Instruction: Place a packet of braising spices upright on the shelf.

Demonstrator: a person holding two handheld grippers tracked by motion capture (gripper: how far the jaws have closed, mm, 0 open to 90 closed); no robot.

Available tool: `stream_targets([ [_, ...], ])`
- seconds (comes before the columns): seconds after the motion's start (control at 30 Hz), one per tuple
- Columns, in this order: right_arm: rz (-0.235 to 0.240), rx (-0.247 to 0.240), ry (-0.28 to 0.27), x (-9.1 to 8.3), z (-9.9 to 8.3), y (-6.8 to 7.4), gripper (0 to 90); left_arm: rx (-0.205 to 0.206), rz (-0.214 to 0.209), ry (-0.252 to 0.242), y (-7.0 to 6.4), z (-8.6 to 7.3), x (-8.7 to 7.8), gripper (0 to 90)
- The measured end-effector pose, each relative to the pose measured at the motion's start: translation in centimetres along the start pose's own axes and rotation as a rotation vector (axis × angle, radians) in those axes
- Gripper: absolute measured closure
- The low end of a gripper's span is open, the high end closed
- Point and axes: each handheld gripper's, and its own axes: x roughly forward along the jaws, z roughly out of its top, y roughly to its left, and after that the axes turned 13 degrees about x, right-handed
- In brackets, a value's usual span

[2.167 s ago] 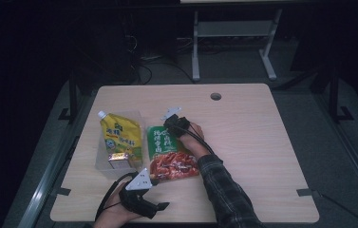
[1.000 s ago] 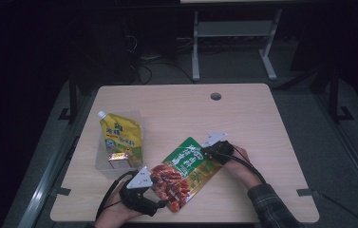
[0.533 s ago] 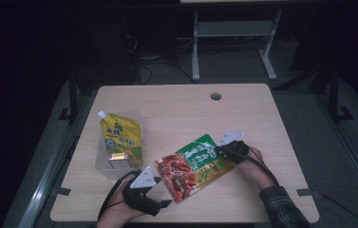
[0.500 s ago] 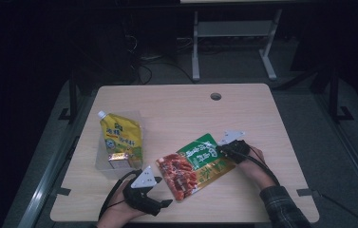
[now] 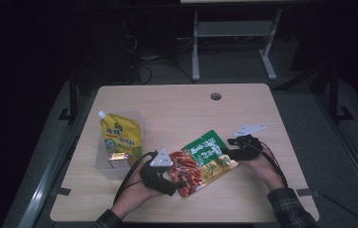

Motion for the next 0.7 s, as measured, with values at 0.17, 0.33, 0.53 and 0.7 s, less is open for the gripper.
stream_targets([
  [0.17,0.016,0.023,-0.003,-2.0,-1.3,0.2,36.2,0.012,0.024,0.034,1.3,1.3,1.9,14.9],
  [0.33,0.027,0.006,0.008,-3.8,-3.0,0.3,30.9,0.017,0.041,0.072,2.6,2.0,4.0,13.9],
  [0.53,0.04,0.0,0.016,-5.1,-4.8,0.5,26.3,-0.017,0.081,0.12,4.3,1.8,6.0,13.7],
  [0.7,0.061,0.001,0.004,-5.7,-5.1,0.7,25.5,-0.056,0.065,0.137,5.3,1.3,6.8,13.7],
])
